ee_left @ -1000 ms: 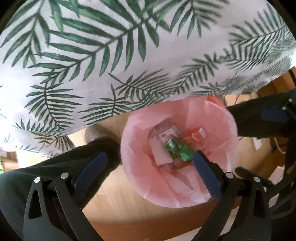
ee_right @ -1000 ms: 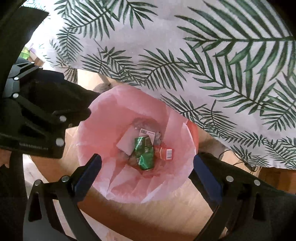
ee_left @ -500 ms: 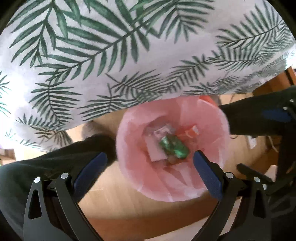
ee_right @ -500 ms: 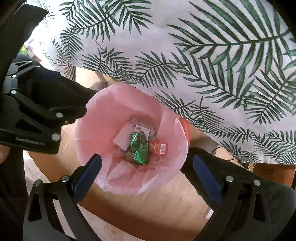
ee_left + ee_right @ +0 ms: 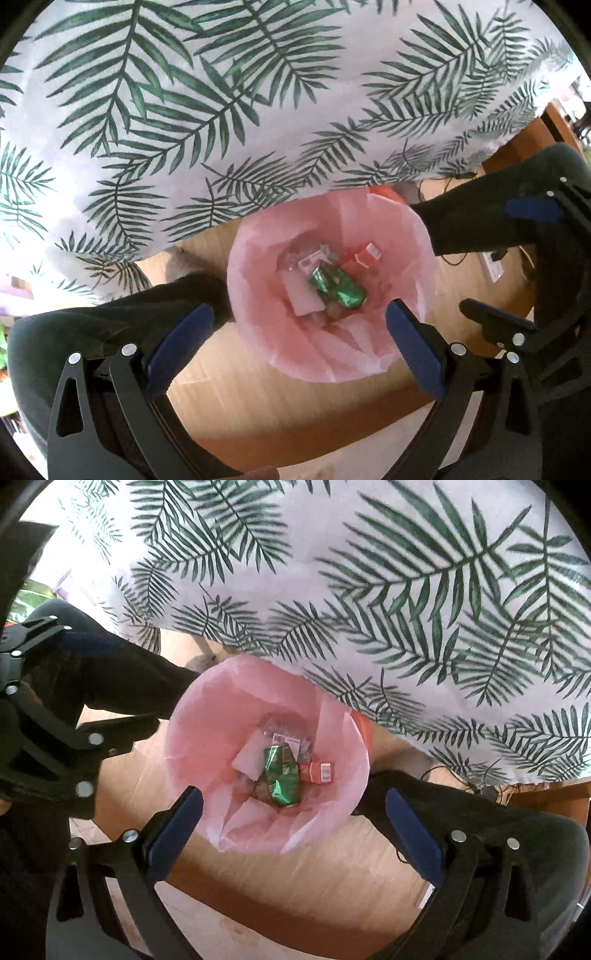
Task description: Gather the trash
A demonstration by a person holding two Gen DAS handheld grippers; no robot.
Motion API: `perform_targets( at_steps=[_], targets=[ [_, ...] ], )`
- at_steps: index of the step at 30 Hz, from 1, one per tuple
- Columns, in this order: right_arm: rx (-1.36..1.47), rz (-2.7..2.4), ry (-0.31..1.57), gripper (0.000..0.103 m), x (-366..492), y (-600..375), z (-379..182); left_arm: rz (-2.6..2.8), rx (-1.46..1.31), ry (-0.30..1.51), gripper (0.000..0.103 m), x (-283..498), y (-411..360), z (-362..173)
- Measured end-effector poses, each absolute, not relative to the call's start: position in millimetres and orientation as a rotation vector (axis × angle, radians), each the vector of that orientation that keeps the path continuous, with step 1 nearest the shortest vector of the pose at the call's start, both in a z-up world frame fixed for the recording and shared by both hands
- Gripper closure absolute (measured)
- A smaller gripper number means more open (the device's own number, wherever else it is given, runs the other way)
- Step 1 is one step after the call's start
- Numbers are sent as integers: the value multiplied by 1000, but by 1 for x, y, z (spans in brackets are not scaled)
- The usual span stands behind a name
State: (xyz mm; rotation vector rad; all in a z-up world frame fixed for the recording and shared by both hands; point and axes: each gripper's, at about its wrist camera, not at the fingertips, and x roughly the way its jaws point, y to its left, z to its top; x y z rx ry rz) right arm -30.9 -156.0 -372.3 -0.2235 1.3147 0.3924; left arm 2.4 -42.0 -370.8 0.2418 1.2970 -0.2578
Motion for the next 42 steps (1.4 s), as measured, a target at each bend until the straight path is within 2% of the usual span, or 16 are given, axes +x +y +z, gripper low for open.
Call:
perform_targets(
  at_steps=[42],
  targets=[
    [-214,396,1339,5,-31,-154,-380,-274,262,1326,6,1,-47,-383]
  ],
)
